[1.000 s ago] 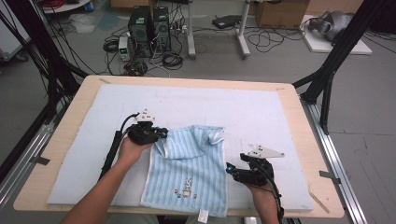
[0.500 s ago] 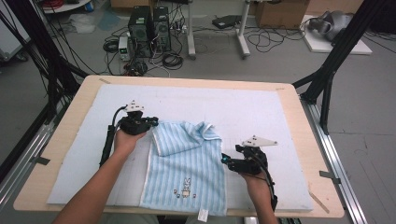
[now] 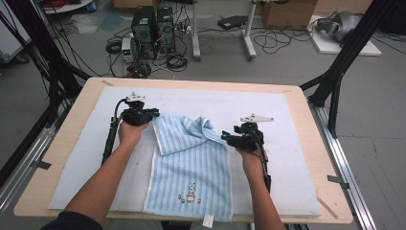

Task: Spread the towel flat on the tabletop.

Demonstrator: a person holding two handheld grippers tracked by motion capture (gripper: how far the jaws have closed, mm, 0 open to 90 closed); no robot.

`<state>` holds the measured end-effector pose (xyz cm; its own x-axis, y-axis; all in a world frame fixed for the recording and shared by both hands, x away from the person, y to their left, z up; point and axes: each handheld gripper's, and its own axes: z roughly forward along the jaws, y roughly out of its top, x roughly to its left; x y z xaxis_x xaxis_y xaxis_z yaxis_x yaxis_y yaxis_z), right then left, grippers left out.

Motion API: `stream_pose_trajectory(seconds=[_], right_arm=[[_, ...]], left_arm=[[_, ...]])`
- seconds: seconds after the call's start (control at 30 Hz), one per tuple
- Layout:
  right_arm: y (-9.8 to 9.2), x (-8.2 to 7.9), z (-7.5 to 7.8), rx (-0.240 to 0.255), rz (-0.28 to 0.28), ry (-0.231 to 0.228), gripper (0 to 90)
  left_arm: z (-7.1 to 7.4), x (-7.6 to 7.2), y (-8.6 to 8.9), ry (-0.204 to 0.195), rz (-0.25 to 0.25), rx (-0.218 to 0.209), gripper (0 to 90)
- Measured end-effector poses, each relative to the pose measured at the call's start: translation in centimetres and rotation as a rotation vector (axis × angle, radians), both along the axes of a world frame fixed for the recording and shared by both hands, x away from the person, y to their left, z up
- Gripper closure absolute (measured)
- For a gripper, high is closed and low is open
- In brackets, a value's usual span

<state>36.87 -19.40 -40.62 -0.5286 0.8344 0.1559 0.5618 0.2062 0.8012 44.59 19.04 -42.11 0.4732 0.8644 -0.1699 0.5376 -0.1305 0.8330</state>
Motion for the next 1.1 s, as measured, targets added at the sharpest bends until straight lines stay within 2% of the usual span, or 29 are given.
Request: stream_pose_trajectory(seconds=[0.07,0.13,0.17,0.2,0.27,0.3,0.33,0.37,0.43,0.47,0.57,0.63,0.7,0.77,0.87,0.97,1.1], right_arm=[[1.0,0.5,-0.3,0.000,0.061,0.016,49.2],[2.1,0.6,-0.7,-0.010,0.141,0.018,50.0],[2.8,0.6,-0.9,-0.025,0.178,0.027,50.3],[3.3,0.6,-1.2,-0.067,0.196,0.027,50.5],[4.0,0.9,-1.9,-0.149,0.201,0.050,55.9],[4.0,1.0,-2.3,-0.182,0.191,0.071,63.1],[3.9,1.2,-2.7,-0.195,0.176,0.091,70.0],[3.6,1.1,-2.9,-0.193,0.163,0.102,78.6],[2.7,0.8,-3.0,-0.159,0.144,0.109,87.0],[2.4,0.6,-3.1,-0.141,0.143,0.120,87.1],[1.2,-0.4,-3.0,-0.127,0.134,0.137,87.6],[0.5,-1.2,-2.7,-0.122,0.130,0.127,87.9],[-0.3,-2.2,-2.5,-0.098,0.126,0.135,87.9],[-1.1,-3.3,-2.6,-0.095,0.115,0.156,87.9],[-2.3,-4.7,-3.0,-0.093,0.106,0.168,87.8],[-3.1,-6.1,-3.4,-0.076,0.105,0.163,87.8],[-3.7,-8.0,-3.4,-0.088,0.118,0.161,87.4]], left_arm=[[0.0,-0.2,-0.2,-0.001,-0.005,0.030,55.5],[0.1,-0.4,-0.2,-0.010,-0.008,0.032,51.1],[0.2,-0.6,-0.2,-0.013,-0.013,0.029,49.5],[0.2,-0.7,-0.3,-0.014,-0.019,0.029,49.3],[0.3,-1.1,-0.3,-0.015,-0.030,0.037,48.9],[0.3,-1.2,-0.4,-0.008,-0.042,0.045,48.7],[0.3,-1.4,-0.4,-0.006,-0.051,0.047,48.4],[0.4,-1.5,-0.5,-0.013,-0.057,0.052,48.4],[0.4,-1.9,-0.6,-0.025,-0.062,0.045,48.7],[0.3,-2.0,-0.6,-0.023,-0.066,0.045,48.7],[0.0,-2.2,-0.7,-0.005,-0.083,0.055,48.9],[-0.2,-2.4,-0.9,-0.002,-0.086,0.050,49.1],[-0.3,-2.6,-1.1,-0.002,-0.103,0.056,49.4],[-0.3,-2.7,-1.4,-0.003,-0.120,0.065,49.9],[-0.3,-3.0,-1.8,-0.005,-0.130,0.058,49.9],[-0.3,-3.2,-2.2,-0.005,-0.147,0.062,50.1],[-0.3,-3.5,-2.3,-0.012,-0.166,0.067,50.1]])
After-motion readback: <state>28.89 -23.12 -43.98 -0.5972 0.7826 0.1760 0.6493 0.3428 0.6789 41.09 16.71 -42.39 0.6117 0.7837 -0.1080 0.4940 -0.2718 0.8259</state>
